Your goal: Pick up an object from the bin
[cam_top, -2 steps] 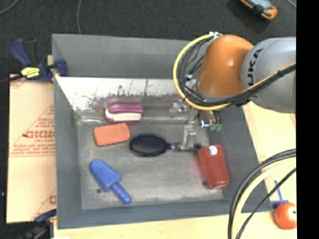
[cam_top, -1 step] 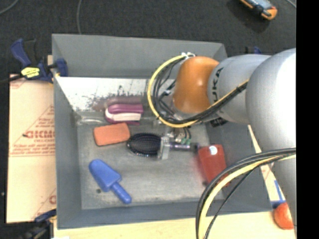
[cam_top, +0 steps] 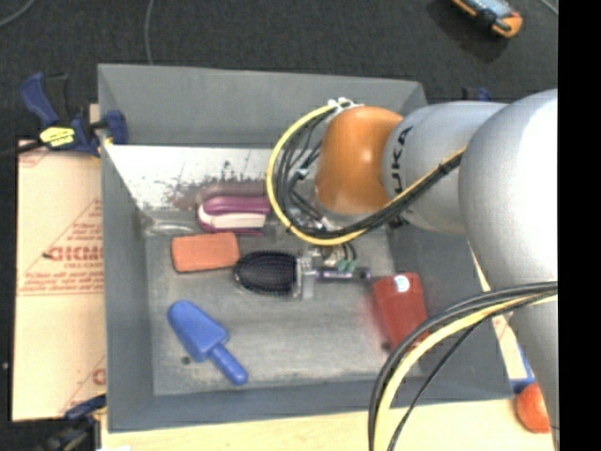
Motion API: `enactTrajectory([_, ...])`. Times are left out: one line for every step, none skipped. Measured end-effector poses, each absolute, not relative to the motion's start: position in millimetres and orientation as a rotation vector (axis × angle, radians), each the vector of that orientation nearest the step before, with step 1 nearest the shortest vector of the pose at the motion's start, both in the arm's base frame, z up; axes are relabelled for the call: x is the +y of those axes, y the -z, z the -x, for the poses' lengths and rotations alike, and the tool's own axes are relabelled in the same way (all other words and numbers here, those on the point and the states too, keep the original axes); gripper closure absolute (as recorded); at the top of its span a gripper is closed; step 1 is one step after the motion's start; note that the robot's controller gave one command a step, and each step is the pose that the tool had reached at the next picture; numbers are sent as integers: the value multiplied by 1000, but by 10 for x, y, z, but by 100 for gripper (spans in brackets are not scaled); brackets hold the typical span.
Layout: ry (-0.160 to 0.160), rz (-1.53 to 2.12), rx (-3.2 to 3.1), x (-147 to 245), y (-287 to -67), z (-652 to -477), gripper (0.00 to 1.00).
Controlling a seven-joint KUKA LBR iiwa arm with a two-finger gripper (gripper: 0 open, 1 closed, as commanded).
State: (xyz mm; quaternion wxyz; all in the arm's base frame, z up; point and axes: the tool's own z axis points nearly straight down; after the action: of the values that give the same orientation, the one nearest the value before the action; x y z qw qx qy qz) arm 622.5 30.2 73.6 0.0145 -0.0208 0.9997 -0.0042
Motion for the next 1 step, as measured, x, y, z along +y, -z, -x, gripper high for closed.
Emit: enactTrajectory([-1, -248, 3118, 347, -718, -5709, 0])
